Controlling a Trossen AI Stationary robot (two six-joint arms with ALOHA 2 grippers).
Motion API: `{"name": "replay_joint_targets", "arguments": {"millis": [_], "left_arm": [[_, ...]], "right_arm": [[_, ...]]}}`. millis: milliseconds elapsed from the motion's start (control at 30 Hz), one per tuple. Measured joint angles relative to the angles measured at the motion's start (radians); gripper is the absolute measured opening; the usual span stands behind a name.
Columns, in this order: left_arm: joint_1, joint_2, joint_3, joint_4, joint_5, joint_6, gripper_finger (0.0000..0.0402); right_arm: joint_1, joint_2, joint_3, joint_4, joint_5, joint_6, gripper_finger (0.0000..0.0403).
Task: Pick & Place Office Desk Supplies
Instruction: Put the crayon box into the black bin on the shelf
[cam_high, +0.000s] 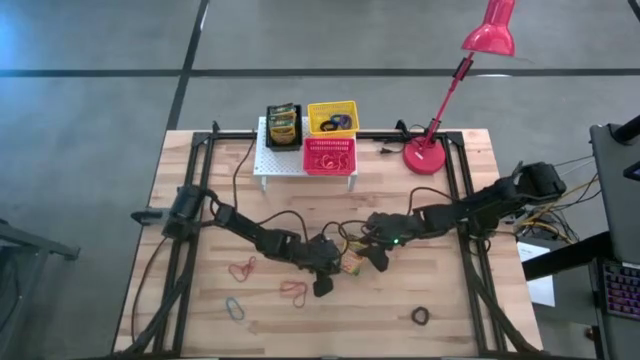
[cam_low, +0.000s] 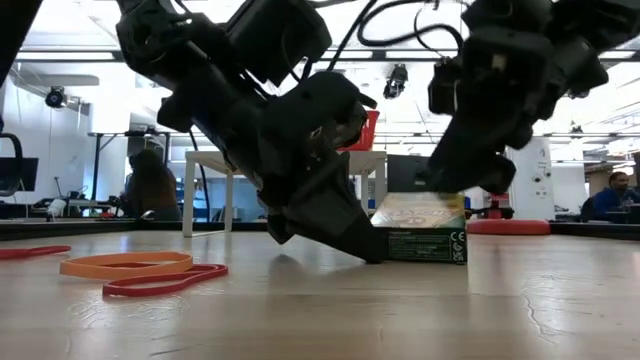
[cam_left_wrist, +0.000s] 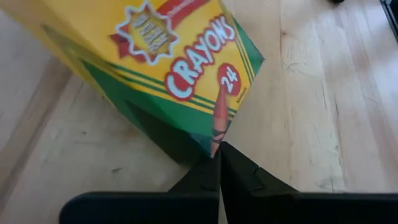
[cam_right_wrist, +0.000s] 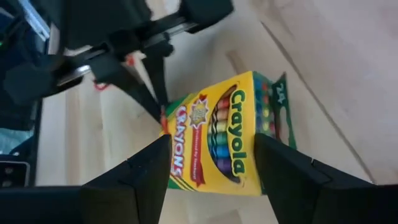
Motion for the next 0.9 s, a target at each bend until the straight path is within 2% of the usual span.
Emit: {"name": "replay_joint_targets", "arguments": {"millis": [133, 400, 500, 633, 767, 900], "left_arm": [[0.000, 0.000, 0.000, -0.001, -0.001, 0.000, 0.0002], [0.000, -0.003, 0.000, -0.014, -0.010, -0.003, 0.0002], [0.000, -0.026, 0.003, -0.096, -0.034, -0.003, 0.0002], [-0.010, -0.074, 0.004, -0.252, -0.109, -0.002, 0.0002], [-0.039, -0.121, -0.004, -0.364, -0.194, -0.002, 0.0002], [-0.073, -0.165, -0.012, -0.370, -0.224, 0.009, 0.0002]], "right_arm": [[0.022, 0.000, 0.053, -0.089, -0.002, -0.001, 0.0219], [0.099, -0.004, 0.143, -0.140, 0.022, -0.003, 0.0218], [0.131, 0.001, 0.169, -0.141, 0.022, -0.004, 0.0218], [0.165, 0.025, 0.187, -0.153, 0.075, -0.003, 0.0218], [0.175, 0.096, 0.217, -0.147, 0.082, -0.004, 0.0218], [0.175, 0.137, 0.258, -0.204, 0.086, -0.012, 0.0218]]}}
